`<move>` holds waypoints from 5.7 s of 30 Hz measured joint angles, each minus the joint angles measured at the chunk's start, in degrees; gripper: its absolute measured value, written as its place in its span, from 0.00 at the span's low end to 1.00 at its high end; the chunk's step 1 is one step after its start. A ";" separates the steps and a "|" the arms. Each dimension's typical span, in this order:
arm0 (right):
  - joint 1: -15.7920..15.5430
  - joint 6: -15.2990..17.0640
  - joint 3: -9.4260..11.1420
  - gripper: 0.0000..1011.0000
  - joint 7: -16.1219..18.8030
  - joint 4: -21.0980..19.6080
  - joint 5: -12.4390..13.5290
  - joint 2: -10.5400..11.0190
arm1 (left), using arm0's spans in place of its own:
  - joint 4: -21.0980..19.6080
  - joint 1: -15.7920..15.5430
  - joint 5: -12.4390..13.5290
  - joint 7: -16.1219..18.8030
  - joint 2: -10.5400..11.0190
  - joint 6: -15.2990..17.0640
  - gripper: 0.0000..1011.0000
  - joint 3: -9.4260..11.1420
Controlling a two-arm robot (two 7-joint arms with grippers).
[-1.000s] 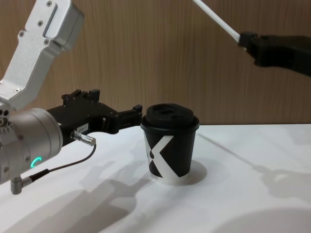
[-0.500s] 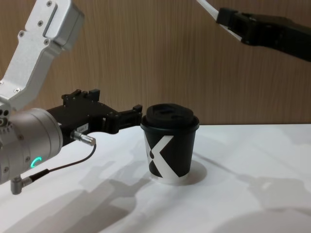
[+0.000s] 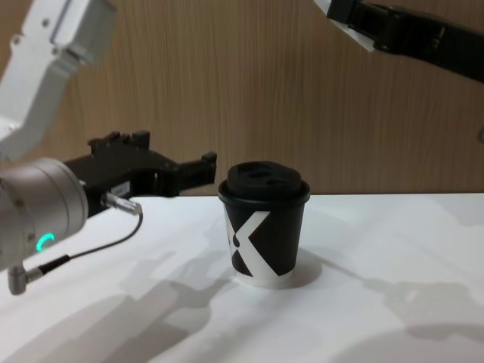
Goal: Pick up the straw with one hand, pass it to the other hand, and insert it into the cup.
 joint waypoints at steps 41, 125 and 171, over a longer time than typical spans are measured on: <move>0.34 0.23 -0.22 0.01 1.82 -0.01 1.95 0.28 | -9.05 1.23 -33.70 -28.17 4.72 3.12 0.99 -9.92; 0.34 0.22 -0.22 0.01 1.87 0.00 2.00 0.28 | 14.15 -18.12 -65.63 -39.96 -7.33 19.32 0.95 -1.87; 0.34 0.22 -0.22 0.27 1.87 0.00 2.00 0.28 | 13.27 -18.05 -66.89 -36.39 -6.35 16.17 0.02 -0.80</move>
